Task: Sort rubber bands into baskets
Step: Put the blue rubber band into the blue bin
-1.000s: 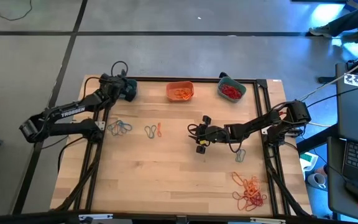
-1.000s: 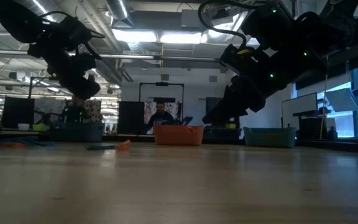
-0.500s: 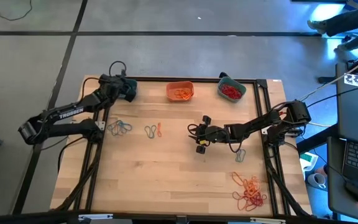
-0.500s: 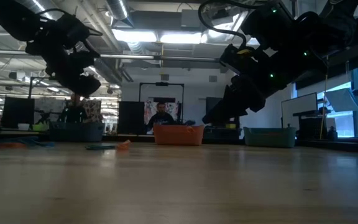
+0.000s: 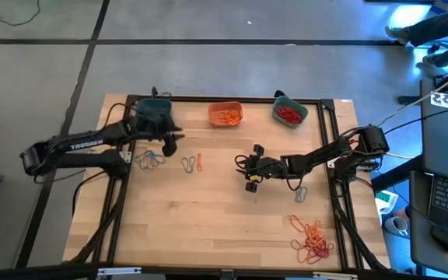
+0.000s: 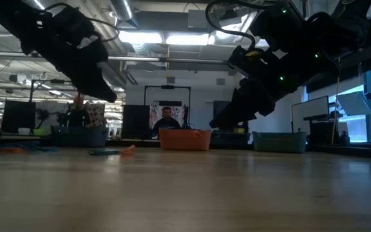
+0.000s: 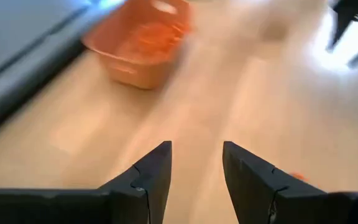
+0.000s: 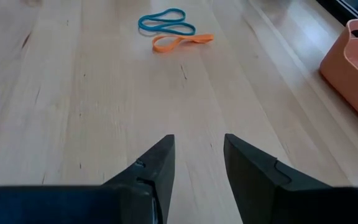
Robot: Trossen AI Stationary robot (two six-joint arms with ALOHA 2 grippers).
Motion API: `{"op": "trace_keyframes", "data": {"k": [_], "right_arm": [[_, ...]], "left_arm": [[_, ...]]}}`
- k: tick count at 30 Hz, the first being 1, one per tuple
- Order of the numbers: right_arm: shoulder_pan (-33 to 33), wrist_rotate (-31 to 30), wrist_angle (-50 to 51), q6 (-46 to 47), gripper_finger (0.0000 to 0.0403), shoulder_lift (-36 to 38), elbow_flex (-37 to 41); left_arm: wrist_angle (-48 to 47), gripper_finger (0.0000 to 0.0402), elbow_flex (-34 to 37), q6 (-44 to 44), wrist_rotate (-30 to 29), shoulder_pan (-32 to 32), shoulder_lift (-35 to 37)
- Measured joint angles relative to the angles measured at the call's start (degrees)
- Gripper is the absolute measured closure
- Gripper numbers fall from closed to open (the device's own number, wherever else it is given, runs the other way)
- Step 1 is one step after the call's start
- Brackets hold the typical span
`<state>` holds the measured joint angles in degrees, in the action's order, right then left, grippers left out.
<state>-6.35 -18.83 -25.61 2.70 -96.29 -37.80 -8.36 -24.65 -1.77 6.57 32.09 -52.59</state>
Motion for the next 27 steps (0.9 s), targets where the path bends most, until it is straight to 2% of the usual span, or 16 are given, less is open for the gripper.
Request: {"op": "trace_keyframes", "data": {"k": [5,13,16,27], "right_arm": [[0.01,0.00,0.07,0.00,0.0262,0.00,0.00],[0.00,0.00,0.09,0.00,0.0262,0.00,0.00],[0.01,0.00,0.14,0.00,0.0262,0.00,0.00],[0.02,0.00,0.44,0.00,0.0262,0.00,0.00]], "left_arm": [[0.74,0.0260,2.70,0.57,-0.05,-4.82,-2.30],[3.25,0.0266,6.28,1.19,-0.15,-9.08,-7.30],[6.96,0.0274,7.34,1.30,-0.17,-10.08,-10.20],[9.19,0.0308,7.51,-0.06,-0.24,-10.46,-19.60]]}}
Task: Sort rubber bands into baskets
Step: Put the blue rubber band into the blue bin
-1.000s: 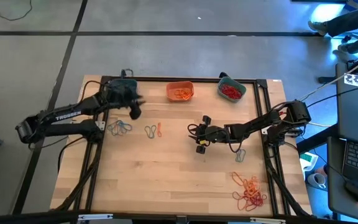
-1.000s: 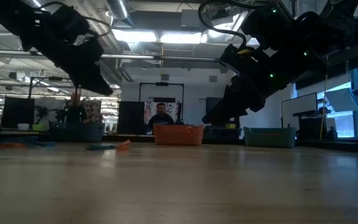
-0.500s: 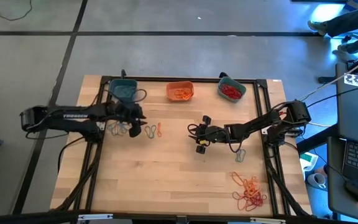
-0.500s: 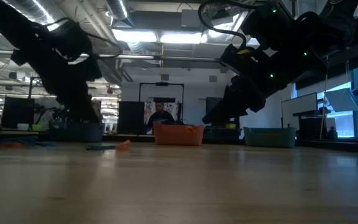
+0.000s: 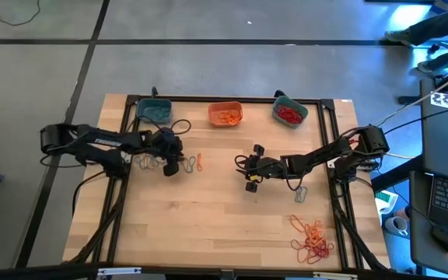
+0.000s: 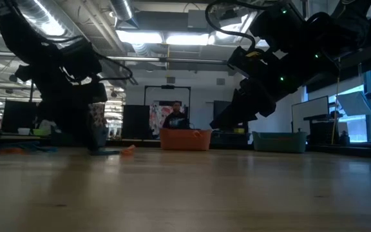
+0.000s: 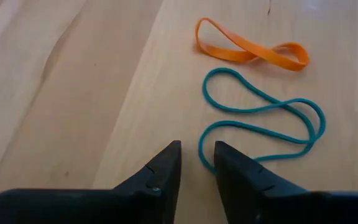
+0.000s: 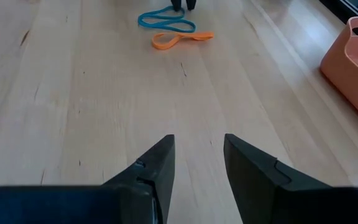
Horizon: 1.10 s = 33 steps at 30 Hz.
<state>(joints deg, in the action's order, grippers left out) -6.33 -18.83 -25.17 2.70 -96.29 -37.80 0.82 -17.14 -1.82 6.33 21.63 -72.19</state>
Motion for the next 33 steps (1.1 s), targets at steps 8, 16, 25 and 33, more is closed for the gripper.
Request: {"op": "trace_keyframes", "data": {"k": [8,16,25,33], "right_arm": [[0.00,-0.02,1.24,0.02,0.0262,0.00,0.00],[0.00,-1.57,2.78,0.35,0.0262,-0.02,0.00],[-0.02,-1.53,2.78,1.59,0.0262,-0.02,-0.02],[-0.02,-1.53,2.54,1.97,0.0262,-0.02,0.00]], "left_arm": [[1.36,0.0374,-0.19,-3.08,-1.81,-0.02,-2.37],[1.91,0.0394,-0.47,-4.59,-7.76,-0.13,-1.07],[0.02,0.0396,-0.65,-6.05,-18.23,-2.51,6.72],[0.81,0.0393,-0.71,-9.00,-28.96,-2.81,17.54]]}}
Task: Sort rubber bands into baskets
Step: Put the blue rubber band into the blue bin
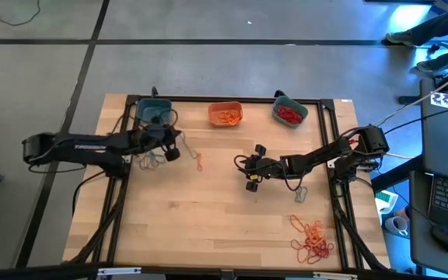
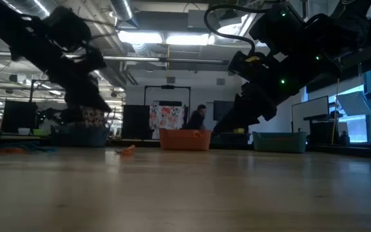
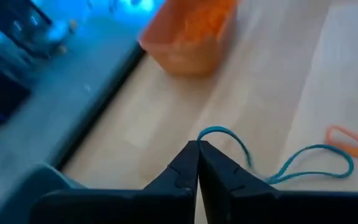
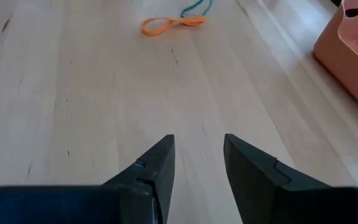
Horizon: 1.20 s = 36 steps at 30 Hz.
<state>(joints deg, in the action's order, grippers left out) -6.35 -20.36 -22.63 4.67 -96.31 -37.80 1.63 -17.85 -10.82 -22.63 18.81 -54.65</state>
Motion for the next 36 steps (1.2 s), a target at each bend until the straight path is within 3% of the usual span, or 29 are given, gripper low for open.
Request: {"op": "trace_keyframes", "data": {"k": [5,12,18,23,36], "right_arm": [[0.00,-0.04,-1.18,0.00,0.0262,0.00,0.00],[0.00,-0.09,-1.32,0.00,0.0262,0.00,-0.01],[0.00,-0.13,-1.30,0.00,0.0262,0.00,0.00],[0.00,-0.13,-1.30,0.00,0.0262,0.00,0.00],[0.00,-0.16,-1.28,0.00,0.0262,0.00,-0.01]], "left_arm": [[3.92,0.0395,-0.04,-5.46,-0.96,0.30,6.10],[11.40,0.0398,-0.11,-10.26,-11.96,4.15,11.00],[17.12,0.0396,-0.11,-15.13,-17.53,10.34,11.67],[16.85,0.0399,-0.11,-16.03,-17.75,16.13,11.65],[12.06,0.0381,0.52,-7.97,-16.19,25.69,8.69]]}}
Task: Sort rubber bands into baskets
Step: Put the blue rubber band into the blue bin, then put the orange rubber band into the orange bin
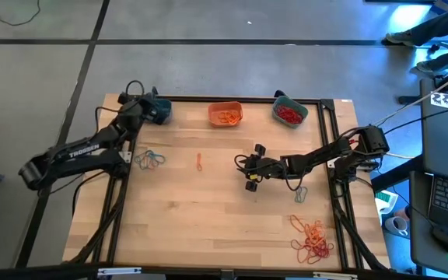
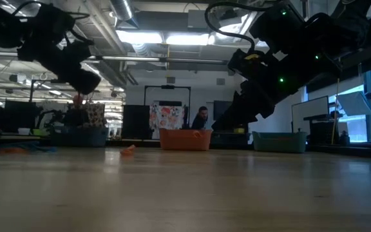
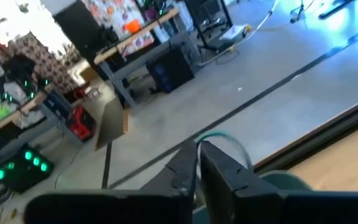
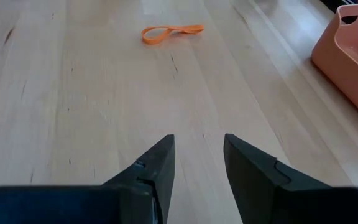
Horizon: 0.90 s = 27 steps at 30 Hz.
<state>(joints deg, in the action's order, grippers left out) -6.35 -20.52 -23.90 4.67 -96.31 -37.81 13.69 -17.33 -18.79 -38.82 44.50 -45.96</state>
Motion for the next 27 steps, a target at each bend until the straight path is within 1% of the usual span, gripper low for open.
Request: {"op": "trace_keyframes", "data": {"k": [3,6,9,14,18,21,23,25,27], "right_arm": [[0.00,0.01,0.00,0.01,0.0262,0.00,0.01],[0.02,0.01,0.00,0.02,0.0262,0.00,0.01],[0.01,0.01,0.00,0.02,0.0262,0.00,0.00],[0.00,0.01,-0.02,0.02,0.0262,0.00,0.01],[0.00,0.01,-0.06,0.02,0.0262,0.00,0.01],[0.00,0.01,-0.09,0.02,0.0262,0.00,0.01],[0.01,0.01,-0.25,0.02,0.0262,0.00,0.01],[0.00,-0.01,-0.30,0.02,0.0262,0.00,0.01],[0.00,0.01,-0.39,0.02,0.0262,0.00,0.01]], "left_arm": [[-1.27,0.0349,0.05,0.69,-0.10,0.84,-0.95],[-3.61,0.0313,0.05,2.76,0.24,0.41,-1.17],[-6.05,0.0283,0.06,6.67,4.15,0.27,-1.18],[-9.53,0.0249,0.05,11.96,17.55,0.27,-1.24],[-10.87,0.0237,0.07,15.21,28.82,-0.04,-1.26],[-10.91,0.0236,0.06,15.90,40.57,-1.60,-1.66],[-10.77,0.0235,0.07,16.10,47.28,-3.45,-2.38],[-10.26,0.0235,0.07,17.06,50.43,-6.00,-3.66],[-9.69,0.0235,0.07,17.45,50.82,-8.93,-5.03]]}}
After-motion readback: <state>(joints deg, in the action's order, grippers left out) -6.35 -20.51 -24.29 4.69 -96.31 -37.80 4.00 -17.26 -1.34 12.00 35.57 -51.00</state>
